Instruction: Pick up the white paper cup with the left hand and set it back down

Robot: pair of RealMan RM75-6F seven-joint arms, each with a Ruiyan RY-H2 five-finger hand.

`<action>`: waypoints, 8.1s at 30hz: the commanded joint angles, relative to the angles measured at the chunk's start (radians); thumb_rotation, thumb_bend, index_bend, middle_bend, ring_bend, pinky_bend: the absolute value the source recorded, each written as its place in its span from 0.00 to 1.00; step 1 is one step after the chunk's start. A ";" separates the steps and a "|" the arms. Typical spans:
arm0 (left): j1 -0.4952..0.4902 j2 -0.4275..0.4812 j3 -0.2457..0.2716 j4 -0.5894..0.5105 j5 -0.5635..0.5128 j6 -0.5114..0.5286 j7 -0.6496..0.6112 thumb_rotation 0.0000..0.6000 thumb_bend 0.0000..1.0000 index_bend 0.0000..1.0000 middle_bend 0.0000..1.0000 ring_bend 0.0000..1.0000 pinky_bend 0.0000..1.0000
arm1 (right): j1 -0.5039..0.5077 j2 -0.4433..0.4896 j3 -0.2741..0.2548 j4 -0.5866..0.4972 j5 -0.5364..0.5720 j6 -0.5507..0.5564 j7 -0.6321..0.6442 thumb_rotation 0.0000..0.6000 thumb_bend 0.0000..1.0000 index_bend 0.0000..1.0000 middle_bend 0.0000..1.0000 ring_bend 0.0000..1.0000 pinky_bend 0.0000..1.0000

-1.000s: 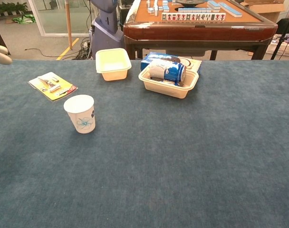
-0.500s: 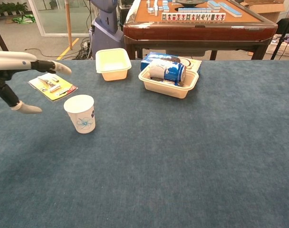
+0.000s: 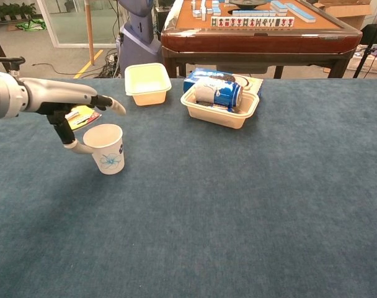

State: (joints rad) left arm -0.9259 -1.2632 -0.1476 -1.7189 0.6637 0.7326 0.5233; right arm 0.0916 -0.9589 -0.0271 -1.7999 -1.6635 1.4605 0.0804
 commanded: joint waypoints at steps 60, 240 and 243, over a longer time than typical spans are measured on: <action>0.172 -0.241 -0.167 0.331 0.327 -0.207 -0.861 1.00 0.23 0.31 0.00 0.00 0.00 | -0.022 -0.003 -0.002 0.007 0.011 0.018 0.001 1.00 0.12 0.19 0.30 0.05 0.00; 0.754 0.089 0.147 -0.135 0.731 0.822 -0.234 1.00 0.23 0.14 0.00 0.00 0.00 | -0.001 -0.014 0.013 0.044 0.000 -0.015 0.047 1.00 0.12 0.19 0.30 0.05 0.00; 0.768 0.086 0.154 -0.140 0.755 0.836 -0.218 1.00 0.23 0.14 0.00 0.00 0.00 | 0.005 -0.016 0.013 0.041 0.001 -0.023 0.045 1.00 0.12 0.19 0.30 0.05 0.00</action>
State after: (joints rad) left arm -0.1618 -1.1753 0.0028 -1.8559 1.4125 1.5653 0.2996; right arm 0.0962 -0.9745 -0.0136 -1.7582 -1.6622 1.4375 0.1254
